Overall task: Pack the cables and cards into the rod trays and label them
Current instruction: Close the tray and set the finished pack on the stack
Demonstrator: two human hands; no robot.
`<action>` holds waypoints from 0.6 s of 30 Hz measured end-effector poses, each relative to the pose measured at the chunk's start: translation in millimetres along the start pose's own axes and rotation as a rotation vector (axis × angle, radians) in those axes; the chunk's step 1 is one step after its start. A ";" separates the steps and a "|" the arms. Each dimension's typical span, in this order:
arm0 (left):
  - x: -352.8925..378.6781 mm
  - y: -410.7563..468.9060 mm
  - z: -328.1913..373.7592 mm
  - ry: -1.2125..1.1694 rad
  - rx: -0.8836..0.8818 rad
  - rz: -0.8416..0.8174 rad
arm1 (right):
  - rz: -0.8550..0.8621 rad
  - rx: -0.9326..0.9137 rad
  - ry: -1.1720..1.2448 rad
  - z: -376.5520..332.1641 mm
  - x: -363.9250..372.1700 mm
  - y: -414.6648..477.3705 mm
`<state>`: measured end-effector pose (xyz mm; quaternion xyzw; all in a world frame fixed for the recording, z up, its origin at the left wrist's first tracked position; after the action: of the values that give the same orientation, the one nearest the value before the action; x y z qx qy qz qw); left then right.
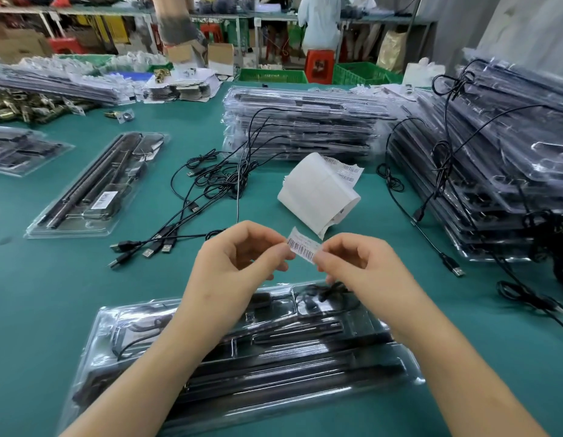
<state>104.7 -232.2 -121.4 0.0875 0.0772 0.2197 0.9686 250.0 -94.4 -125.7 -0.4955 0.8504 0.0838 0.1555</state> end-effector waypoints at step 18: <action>13.9 -6.3 -2.3 0.832 0.145 -0.251 | -0.145 0.163 -0.433 10.3 -24.8 -6.4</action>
<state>119.2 -231.4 -126.4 0.0493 0.4857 0.1107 0.8657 268.8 -74.2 -126.7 -0.5116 0.7633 0.1079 0.3794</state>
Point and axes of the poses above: each hand's wrist, its own y-axis towards the middle knuckle, its own x-axis out of the palm, z = x × y, the point moved 3 cm from there along y, towards the middle knuckle, and after that the axes turned 11 degrees about -z, right-handed, at the moved point
